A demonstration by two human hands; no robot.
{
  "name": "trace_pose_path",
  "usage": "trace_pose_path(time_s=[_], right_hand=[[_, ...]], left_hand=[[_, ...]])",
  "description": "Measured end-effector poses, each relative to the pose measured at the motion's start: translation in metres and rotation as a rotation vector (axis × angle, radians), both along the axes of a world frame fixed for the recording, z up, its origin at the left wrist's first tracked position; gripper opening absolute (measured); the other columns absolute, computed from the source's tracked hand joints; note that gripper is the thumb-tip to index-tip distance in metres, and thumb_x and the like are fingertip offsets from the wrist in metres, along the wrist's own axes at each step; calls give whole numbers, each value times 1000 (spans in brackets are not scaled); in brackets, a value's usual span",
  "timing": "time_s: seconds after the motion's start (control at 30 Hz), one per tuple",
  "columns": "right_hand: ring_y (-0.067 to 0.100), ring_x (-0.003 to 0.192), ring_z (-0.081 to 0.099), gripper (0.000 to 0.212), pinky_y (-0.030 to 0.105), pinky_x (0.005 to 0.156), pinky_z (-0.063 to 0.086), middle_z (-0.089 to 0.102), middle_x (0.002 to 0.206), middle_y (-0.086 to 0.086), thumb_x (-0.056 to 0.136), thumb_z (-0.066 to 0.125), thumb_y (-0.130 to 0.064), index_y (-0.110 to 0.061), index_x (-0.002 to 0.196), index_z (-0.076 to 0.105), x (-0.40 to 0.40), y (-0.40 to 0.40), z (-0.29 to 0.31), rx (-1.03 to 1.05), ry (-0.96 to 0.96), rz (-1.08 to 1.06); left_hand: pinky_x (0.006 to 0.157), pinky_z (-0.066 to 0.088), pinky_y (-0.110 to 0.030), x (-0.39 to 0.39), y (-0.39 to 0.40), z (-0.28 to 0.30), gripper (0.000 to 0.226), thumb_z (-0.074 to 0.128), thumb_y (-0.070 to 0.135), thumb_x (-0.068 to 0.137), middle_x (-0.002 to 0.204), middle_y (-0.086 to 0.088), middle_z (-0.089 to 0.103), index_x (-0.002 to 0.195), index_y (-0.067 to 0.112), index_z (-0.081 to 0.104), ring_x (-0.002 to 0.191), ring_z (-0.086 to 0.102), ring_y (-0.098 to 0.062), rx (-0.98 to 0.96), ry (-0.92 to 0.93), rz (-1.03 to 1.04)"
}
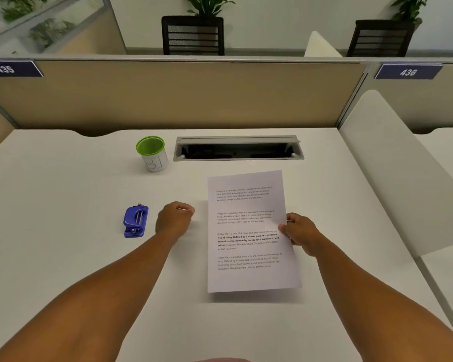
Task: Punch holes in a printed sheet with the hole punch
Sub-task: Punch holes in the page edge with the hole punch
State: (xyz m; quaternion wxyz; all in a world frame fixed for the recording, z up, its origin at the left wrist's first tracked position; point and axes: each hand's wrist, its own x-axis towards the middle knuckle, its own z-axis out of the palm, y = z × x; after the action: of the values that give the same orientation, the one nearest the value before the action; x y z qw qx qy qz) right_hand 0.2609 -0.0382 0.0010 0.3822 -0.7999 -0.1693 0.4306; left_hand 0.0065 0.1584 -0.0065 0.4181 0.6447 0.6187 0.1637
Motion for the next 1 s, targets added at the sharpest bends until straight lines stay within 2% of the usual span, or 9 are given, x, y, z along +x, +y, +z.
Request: trace_pose_path(time_s=[0.1, 0.23, 0.33, 0.43, 0.53, 0.63, 0.8, 1.0], right_hand=[[17, 80, 67, 20, 26, 56, 52, 68, 96, 0, 88, 57, -5, -21, 99, 63, -2, 4, -2, -12, 6, -9], [20, 83, 68, 20, 28, 60, 54, 68, 96, 1, 88, 56, -4, -20, 99, 63, -4, 7, -6, -26, 24, -27], [19, 82, 68, 20, 28, 58, 54, 69, 95, 0, 87, 56, -4, -21, 97, 63, -6, 8, -9, -33, 27, -35], [19, 81, 68, 20, 30, 61, 57, 69, 94, 0, 87, 56, -4, -22, 94, 63, -7, 10, -12, -38, 22, -36], [22, 85, 68, 22, 34, 71, 57, 69, 95, 0, 87, 56, -5, -26, 87, 62, -8, 12, -14, -49, 10, -34], [24, 89, 68, 23, 36, 73, 58, 69, 98, 2, 87, 56, -5, -26, 86, 62, -8, 14, -16, -52, 20, -39], [27, 93, 68, 22, 44, 84, 58, 69, 98, 3, 86, 57, -4, -25, 88, 63, -9, 18, -20, -53, 22, -48], [25, 91, 69, 20, 41, 80, 59, 69, 99, 4, 86, 57, -4, -22, 91, 63, -10, 22, -21, -44, 34, -65]], left_hand=[[70, 51, -34, -22, 13, -3, 9, 60, 31, 90, 95, -1, 71, 94, 25, 66, 81, 62, -22, 105, 74, 126], [82, 47, -43, -50, 29, -9, 21, 58, 31, 92, 114, -12, 60, 108, 17, 62, 108, 55, -34, 219, 205, 297], [92, 45, -50, -70, 40, -13, 31, 58, 30, 92, 127, -17, 49, 118, 13, 57, 119, 44, -38, 178, 306, 415], [98, 40, -51, -84, 49, -16, 45, 54, 36, 94, 134, -20, 45, 128, 7, 50, 124, 41, -38, 45, 338, 517], [100, 39, -50, -93, 60, -21, 53, 44, 40, 98, 130, -25, 50, 126, -3, 50, 121, 47, -40, -74, 356, 528], [95, 48, -47, -97, 66, -25, 53, 39, 40, 99, 116, -25, 63, 116, -6, 58, 106, 59, -41, -121, 280, 484], [87, 52, -45, -97, 69, -26, 45, 45, 39, 96, 107, -22, 66, 109, -2, 59, 96, 64, -39, -157, 213, 482], [78, 49, -39, -94, 72, -23, 36, 53, 30, 92, 102, -18, 64, 110, -1, 58, 91, 62, -35, -225, 125, 530]])
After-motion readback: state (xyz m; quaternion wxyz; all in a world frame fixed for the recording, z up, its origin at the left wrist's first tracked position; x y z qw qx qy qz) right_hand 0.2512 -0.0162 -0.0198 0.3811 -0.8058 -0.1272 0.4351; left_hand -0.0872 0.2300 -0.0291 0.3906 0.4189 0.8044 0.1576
